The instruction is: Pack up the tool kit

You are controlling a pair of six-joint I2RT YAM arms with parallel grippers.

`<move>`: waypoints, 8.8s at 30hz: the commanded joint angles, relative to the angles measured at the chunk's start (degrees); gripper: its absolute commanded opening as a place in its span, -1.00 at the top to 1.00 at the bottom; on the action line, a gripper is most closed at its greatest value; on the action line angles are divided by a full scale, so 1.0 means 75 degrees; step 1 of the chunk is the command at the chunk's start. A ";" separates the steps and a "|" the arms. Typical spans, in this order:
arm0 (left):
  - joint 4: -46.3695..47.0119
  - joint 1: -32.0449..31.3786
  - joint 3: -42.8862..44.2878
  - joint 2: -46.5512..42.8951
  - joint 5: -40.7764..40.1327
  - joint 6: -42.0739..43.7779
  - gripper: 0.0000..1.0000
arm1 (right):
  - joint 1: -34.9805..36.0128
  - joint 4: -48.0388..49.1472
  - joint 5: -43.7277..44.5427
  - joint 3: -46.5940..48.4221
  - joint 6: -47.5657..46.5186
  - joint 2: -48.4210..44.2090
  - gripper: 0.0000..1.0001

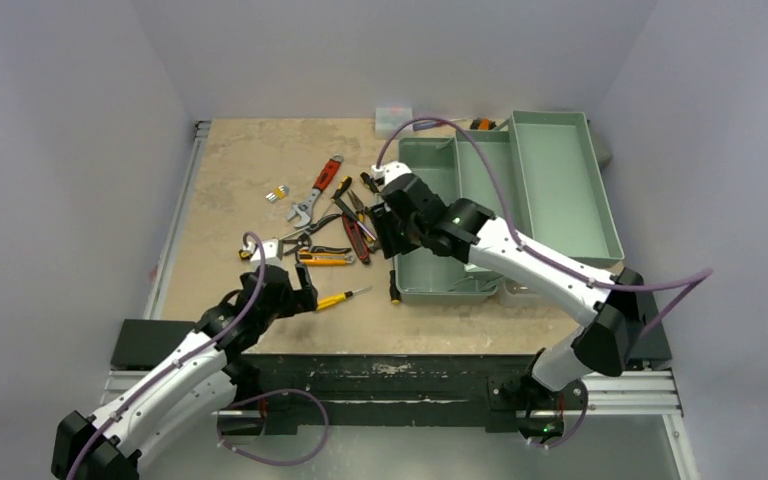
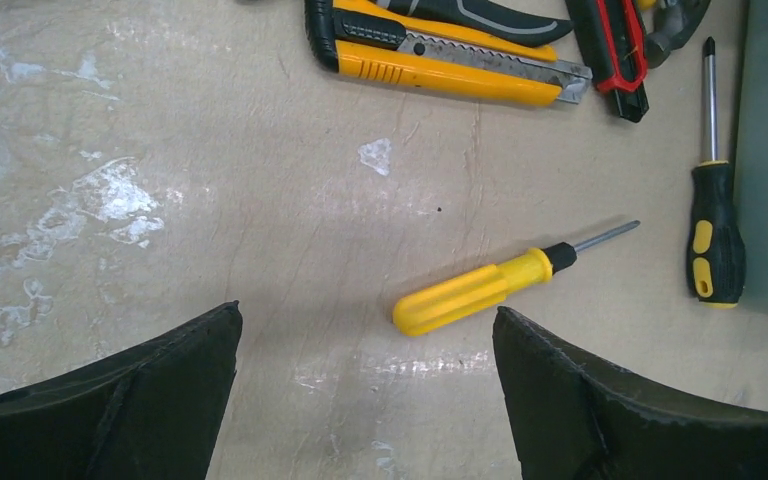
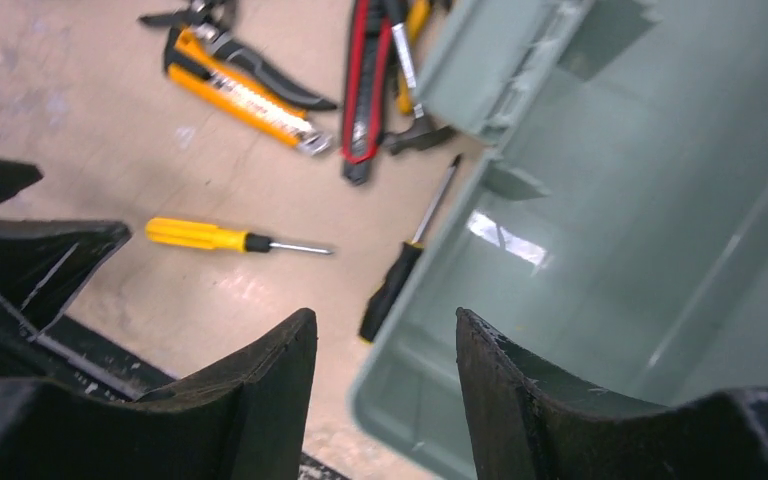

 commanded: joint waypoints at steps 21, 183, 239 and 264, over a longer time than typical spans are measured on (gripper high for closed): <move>-0.0345 -0.1682 0.2122 0.3992 0.1364 0.1677 -0.68 | 0.1080 0.0655 0.0359 -0.1100 0.1621 -0.1177 -0.15; 0.0620 0.2418 0.0793 0.1211 0.3141 -0.2211 -0.71 | -0.5456 -0.1421 0.0998 0.0521 -0.0409 -0.1962 -0.27; -0.2562 0.2196 0.5884 0.8936 0.1166 -0.5931 -0.24 | -0.5225 -0.0169 -0.3369 -0.0266 -0.0779 -0.2939 -0.21; -0.0901 0.1551 0.3643 0.5322 0.0739 -0.3959 1.00 | -0.1414 0.0824 -0.4077 -0.1322 -0.1030 -0.1930 -0.34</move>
